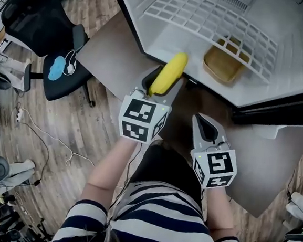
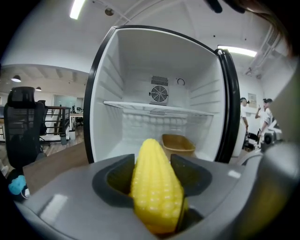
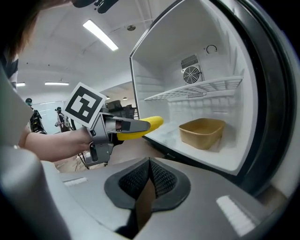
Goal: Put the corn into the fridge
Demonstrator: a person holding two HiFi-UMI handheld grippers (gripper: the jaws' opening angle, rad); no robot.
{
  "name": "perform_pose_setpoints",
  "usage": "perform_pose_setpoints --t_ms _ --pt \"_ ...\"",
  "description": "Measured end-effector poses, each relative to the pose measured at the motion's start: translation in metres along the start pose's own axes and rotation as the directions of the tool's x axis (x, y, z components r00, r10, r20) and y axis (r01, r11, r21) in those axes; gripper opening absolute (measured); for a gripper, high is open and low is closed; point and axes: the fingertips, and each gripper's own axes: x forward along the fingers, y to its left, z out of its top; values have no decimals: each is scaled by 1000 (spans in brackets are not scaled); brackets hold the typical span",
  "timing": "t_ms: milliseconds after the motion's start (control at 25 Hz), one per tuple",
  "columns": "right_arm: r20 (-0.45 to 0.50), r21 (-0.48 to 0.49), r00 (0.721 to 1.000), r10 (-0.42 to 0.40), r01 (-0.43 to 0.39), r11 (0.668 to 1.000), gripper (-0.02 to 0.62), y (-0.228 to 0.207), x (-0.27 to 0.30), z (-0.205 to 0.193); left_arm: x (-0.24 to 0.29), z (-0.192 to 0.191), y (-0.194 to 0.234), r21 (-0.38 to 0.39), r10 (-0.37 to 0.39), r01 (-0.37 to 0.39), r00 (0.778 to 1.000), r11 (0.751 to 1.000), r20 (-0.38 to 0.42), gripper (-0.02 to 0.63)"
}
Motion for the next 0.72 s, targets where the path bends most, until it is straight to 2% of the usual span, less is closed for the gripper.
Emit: perform_pose_setpoints --t_ms 480,720 --pt "41 43 991 -127 125 991 -2 -36 46 32 51 17 39 21 -41 41 999 999 6 0" --pt "54 69 986 -160 156 985 -2 -49 63 35 75 19 48 55 -44 45 999 997 -11 0"
